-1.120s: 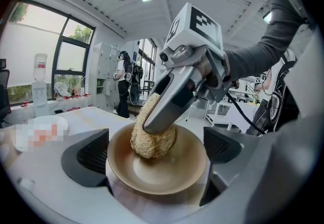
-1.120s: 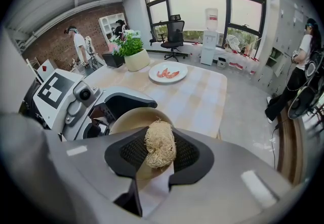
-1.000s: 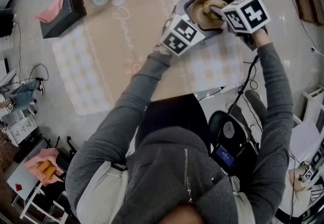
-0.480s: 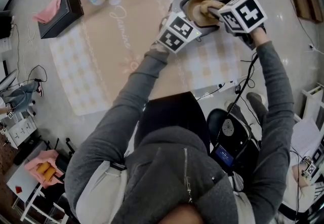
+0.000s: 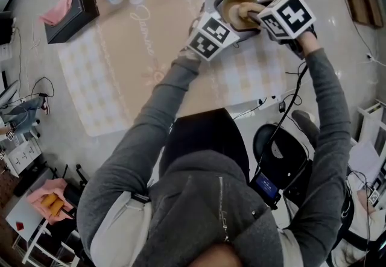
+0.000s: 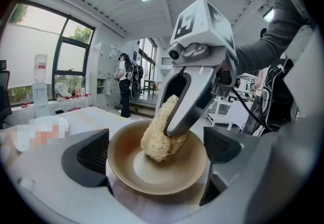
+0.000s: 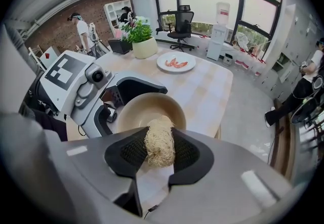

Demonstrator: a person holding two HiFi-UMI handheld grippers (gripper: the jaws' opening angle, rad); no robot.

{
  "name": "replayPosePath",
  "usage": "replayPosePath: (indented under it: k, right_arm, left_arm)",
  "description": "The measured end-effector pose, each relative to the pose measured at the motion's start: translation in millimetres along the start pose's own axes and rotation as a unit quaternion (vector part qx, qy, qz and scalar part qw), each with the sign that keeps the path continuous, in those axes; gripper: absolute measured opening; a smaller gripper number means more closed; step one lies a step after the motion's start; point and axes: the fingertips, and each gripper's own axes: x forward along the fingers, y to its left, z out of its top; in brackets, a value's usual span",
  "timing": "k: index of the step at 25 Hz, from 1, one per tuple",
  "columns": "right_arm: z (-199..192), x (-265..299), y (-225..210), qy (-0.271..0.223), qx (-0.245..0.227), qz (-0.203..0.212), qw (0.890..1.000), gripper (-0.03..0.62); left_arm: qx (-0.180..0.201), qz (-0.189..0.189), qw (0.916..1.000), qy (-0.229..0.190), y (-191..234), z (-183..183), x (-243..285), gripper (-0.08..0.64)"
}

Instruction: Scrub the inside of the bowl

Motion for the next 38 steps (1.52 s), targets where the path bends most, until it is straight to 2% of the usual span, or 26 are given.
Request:
replayPosePath:
  k: [11,24,38]
  right_arm:
    - [-4,2,11,0.038,-0.014,0.020,0.999,0.114]
    - [-3,4,22,0.096,-0.029,0.064,0.993,0.114]
    - [5,11,35,0.102,-0.042,0.097,0.989,0.112]
  left_arm:
    - [0.000,0.000,1.0000,0.001,-1,0,0,0.575]
    - [-0.001,0.001,1.0000,0.001,-1,0,0,0.575]
    - [0.003,0.004,1.0000,0.004,-1,-1,1,0.575]
